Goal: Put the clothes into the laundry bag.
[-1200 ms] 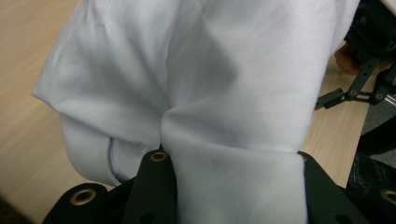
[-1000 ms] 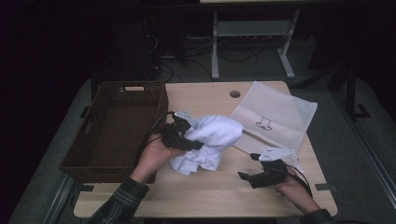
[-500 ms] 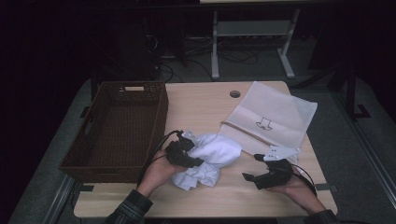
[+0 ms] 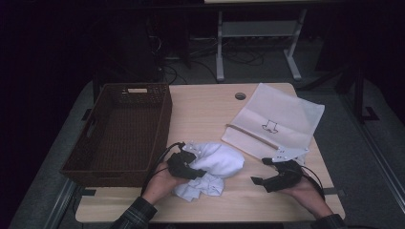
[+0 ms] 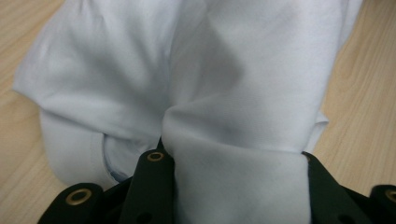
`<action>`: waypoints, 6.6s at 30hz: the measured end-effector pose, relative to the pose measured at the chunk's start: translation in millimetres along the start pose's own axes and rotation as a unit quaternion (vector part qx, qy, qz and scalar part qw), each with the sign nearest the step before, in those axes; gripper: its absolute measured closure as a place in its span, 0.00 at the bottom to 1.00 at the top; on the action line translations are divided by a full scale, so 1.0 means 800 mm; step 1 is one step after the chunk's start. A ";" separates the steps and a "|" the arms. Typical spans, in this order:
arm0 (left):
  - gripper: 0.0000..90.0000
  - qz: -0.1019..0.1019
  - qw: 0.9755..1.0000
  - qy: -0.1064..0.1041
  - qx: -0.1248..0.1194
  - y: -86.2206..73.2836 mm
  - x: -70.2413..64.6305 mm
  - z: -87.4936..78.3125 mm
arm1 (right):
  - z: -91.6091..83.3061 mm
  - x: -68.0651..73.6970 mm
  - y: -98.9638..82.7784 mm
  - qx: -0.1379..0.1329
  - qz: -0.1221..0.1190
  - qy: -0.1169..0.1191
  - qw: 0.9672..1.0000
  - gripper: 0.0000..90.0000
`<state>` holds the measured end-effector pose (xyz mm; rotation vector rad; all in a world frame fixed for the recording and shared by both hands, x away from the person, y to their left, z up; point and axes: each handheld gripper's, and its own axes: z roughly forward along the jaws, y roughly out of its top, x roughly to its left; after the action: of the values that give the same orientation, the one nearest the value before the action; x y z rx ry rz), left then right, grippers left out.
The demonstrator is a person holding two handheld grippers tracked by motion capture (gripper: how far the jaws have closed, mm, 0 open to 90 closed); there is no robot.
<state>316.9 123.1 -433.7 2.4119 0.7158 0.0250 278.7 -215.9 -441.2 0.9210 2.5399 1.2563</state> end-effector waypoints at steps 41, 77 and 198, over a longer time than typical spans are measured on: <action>0.72 -0.007 1.000 0.013 0.011 -0.002 -0.002 0.011 | 0.002 -0.094 0.058 -0.002 -0.009 -0.017 1.000 0.25; 0.73 -0.007 1.000 0.010 0.011 -0.003 -0.002 0.012 | 0.044 -0.188 0.031 0.043 -0.012 -0.033 0.998 0.37; 0.76 0.052 0.998 0.011 -0.025 0.090 -0.026 -0.026 | -0.007 -0.129 0.111 -0.078 0.001 -0.046 0.996 0.98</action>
<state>330.6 76.7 -372.8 2.4010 0.5917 0.1098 399.3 -239.7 -382.2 0.9247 2.3347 1.3576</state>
